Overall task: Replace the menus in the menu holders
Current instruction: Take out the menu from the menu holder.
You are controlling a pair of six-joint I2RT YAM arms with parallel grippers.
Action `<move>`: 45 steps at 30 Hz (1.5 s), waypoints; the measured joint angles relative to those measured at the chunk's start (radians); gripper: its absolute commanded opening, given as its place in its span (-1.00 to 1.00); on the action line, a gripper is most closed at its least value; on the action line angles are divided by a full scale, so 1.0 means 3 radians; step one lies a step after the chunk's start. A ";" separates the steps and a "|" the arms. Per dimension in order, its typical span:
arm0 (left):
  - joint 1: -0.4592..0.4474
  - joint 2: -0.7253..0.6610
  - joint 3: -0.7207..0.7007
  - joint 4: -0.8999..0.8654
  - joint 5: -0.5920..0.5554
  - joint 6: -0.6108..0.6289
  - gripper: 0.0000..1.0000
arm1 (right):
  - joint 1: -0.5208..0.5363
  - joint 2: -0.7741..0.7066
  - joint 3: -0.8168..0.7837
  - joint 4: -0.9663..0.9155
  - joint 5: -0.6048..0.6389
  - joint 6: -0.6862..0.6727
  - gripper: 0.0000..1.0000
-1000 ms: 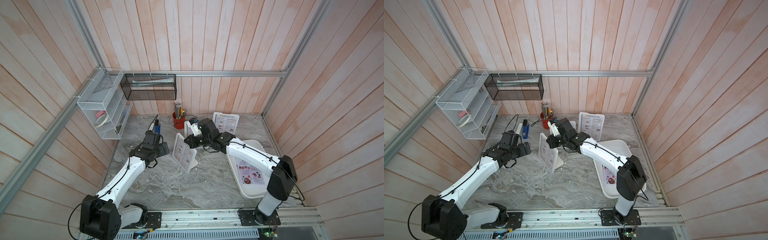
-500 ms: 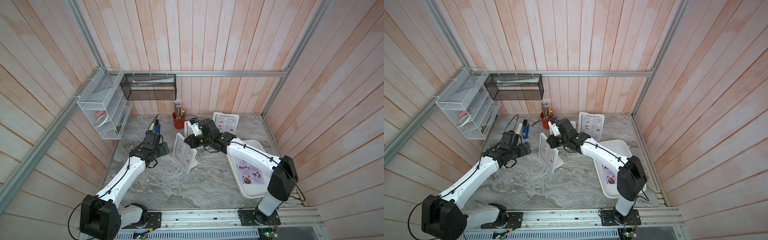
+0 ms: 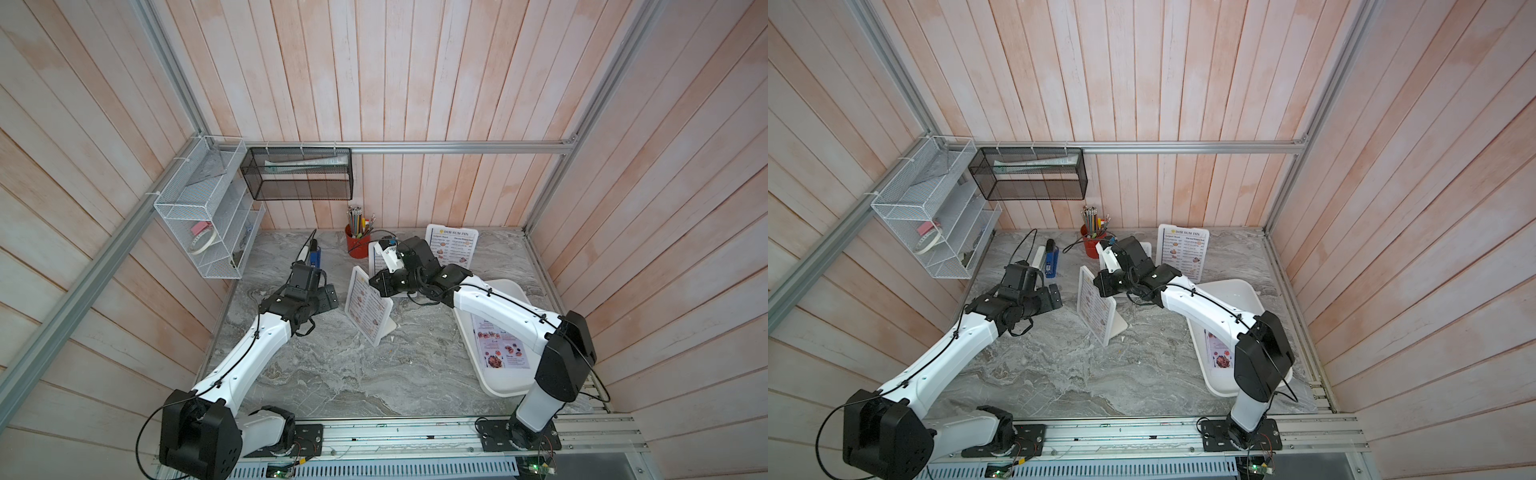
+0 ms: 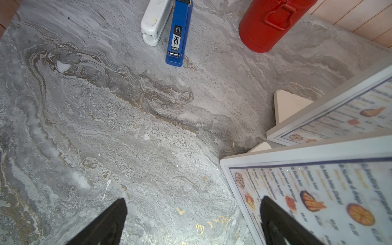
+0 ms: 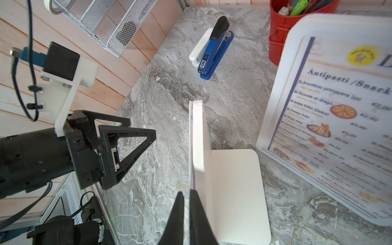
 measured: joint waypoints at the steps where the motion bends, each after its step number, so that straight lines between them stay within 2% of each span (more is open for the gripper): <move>1: 0.0000 0.0000 0.0000 -0.0001 0.0000 0.0000 1.00 | 0.0000 0.0000 0.0000 0.0000 0.0000 0.0000 -0.77; 16: 0.0000 0.0000 0.0042 -0.0022 -0.0004 0.0000 1.00 | 0.0000 0.0011 0.0000 -0.0009 -0.0006 -0.0001 -0.71; 27: 0.0000 0.0000 0.0042 -0.0022 -0.0004 0.0000 1.00 | 0.0000 0.0011 0.0000 -0.0069 0.0003 -0.0014 -0.89; 45: 0.0000 0.0000 0.0042 -0.0022 -0.0004 -0.0001 0.99 | -0.0050 0.0009 -0.0032 -0.0013 -0.0114 0.0071 -0.89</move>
